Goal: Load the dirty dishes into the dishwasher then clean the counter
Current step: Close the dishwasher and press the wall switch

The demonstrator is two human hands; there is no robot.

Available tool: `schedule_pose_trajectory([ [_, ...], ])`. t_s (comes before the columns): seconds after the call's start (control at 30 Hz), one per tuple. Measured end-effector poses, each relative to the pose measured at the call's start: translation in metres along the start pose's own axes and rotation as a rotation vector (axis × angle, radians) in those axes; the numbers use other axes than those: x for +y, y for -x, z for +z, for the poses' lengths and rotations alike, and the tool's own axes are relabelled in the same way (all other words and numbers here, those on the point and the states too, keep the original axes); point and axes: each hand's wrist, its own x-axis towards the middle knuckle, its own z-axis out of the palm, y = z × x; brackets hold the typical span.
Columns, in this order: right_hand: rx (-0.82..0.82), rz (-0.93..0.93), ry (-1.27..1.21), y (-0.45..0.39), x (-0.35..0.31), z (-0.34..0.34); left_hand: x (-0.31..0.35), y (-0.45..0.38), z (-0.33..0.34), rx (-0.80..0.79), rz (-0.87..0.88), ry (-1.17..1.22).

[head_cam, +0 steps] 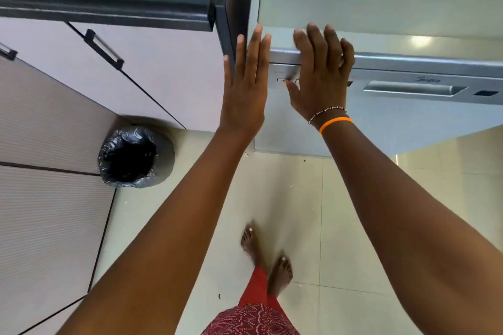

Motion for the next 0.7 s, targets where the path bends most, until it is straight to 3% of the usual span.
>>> schedule_pose_trajectory([
  [0.33,0.04,0.04,0.001,-0.002,-0.004,0.0,0.005,-0.001,0.004,0.036,-0.013,-0.004],
  [0.6,-0.122,0.079,0.043,0.005,-0.009,-0.024,0.013,0.006,-0.024,-0.121,-0.03,-0.008],
  [0.7,-0.257,0.109,-0.033,0.043,-0.019,-0.042,0.02,0.033,-0.025,-0.216,-0.012,-0.051],
])
